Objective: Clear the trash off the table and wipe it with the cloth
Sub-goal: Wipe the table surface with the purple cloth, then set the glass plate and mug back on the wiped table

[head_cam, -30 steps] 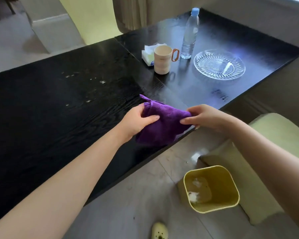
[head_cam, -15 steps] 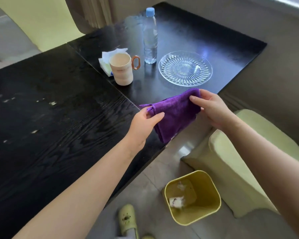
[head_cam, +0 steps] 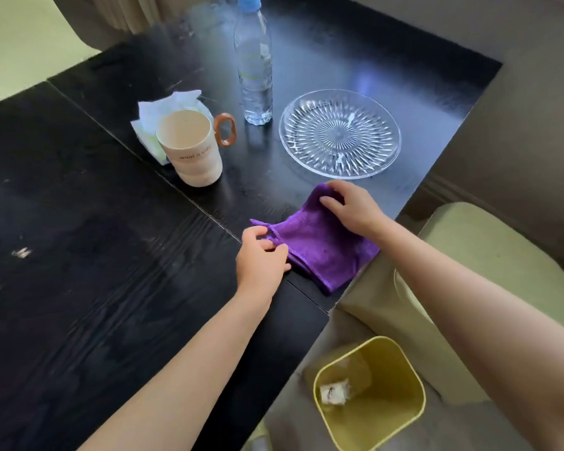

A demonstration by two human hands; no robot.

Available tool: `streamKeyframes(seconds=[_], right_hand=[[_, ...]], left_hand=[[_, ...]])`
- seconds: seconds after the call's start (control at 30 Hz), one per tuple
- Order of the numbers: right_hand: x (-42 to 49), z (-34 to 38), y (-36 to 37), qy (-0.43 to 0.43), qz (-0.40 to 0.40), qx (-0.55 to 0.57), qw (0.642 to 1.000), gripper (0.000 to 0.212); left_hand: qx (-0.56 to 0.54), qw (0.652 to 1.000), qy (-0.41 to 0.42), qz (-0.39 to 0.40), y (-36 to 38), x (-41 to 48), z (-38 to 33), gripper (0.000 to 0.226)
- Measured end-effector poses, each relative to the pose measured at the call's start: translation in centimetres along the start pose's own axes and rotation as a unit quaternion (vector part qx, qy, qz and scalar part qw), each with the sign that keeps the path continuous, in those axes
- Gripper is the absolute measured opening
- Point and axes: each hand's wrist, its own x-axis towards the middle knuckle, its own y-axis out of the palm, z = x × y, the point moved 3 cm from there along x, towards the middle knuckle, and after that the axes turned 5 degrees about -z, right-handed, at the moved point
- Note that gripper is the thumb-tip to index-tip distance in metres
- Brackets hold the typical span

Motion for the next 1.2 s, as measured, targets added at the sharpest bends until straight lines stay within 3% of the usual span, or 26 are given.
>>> streamKeyframes(seconds=[0.1,0.2,0.3,0.5,0.63,0.73,0.8,0.87,0.93,1.03,1.13,1.2], right_hand=[[0.6,0.1,1.3,-0.03,-0.017,-0.027,0.999,0.037],[0.6,-0.2,1.4,-0.055,-0.019,-0.057,0.997,0.036],[0.9,-0.3,1.4,-0.086,-0.032,-0.09,0.992,0.034],[1.5,-0.3,1.6,-0.123,-0.048,-0.135,0.982,0.036],[1.1,-0.8,0.0,-0.07,-0.058,-0.084,0.992,0.037],[1.5,-2.4,-3.1,0.093,-0.162,0.007,0.982,0.027],[2.6,-4.1,-5.0,0.181,-0.202,0.041,0.962,0.023],[4.2,-5.9,-6.0,0.258,-0.195,0.081,0.943,0.029],[5.7,-7.1,-6.1,0.313,-0.176,0.152,0.921,0.038],[7.1,-8.2,-5.3,0.361,-0.161,0.226,0.89,0.04],[7.5,-7.9,-4.5,0.375,-0.15,0.318,0.858,0.024],[7.5,-7.6,-4.2,0.371,-0.143,0.36,0.844,0.013]], left_hand=[[0.179,0.972,0.144,-0.046,-0.6,0.5,-0.8,0.043],[0.302,0.919,0.253,-0.02,0.8,0.4,-0.8,0.046],[0.374,0.885,0.277,0.005,2.1,1.0,0.0,0.048],[0.418,0.854,0.308,-0.031,2.0,1.6,-0.1,0.045],[0.429,0.86,0.275,-0.037,2.1,2.4,-2.2,0.03],[0.409,0.877,0.247,-0.052,3.1,4.8,-5.4,0.027],[0.375,0.908,0.184,-0.018,4.5,7.6,-6.9,0.034],[0.267,0.96,0.083,0.02,6.1,10.0,-7.9,0.046],[0.084,0.995,-0.035,0.032,7.4,11.7,-8.6,0.056],[-0.061,0.989,-0.122,0.058,9.0,13.7,-9.1,0.044],[-0.041,0.989,-0.116,0.084,9.7,14.0,-9.6,0.006],[-0.05,0.989,-0.101,0.098,9.9,14.2,-9.8,0.014]])
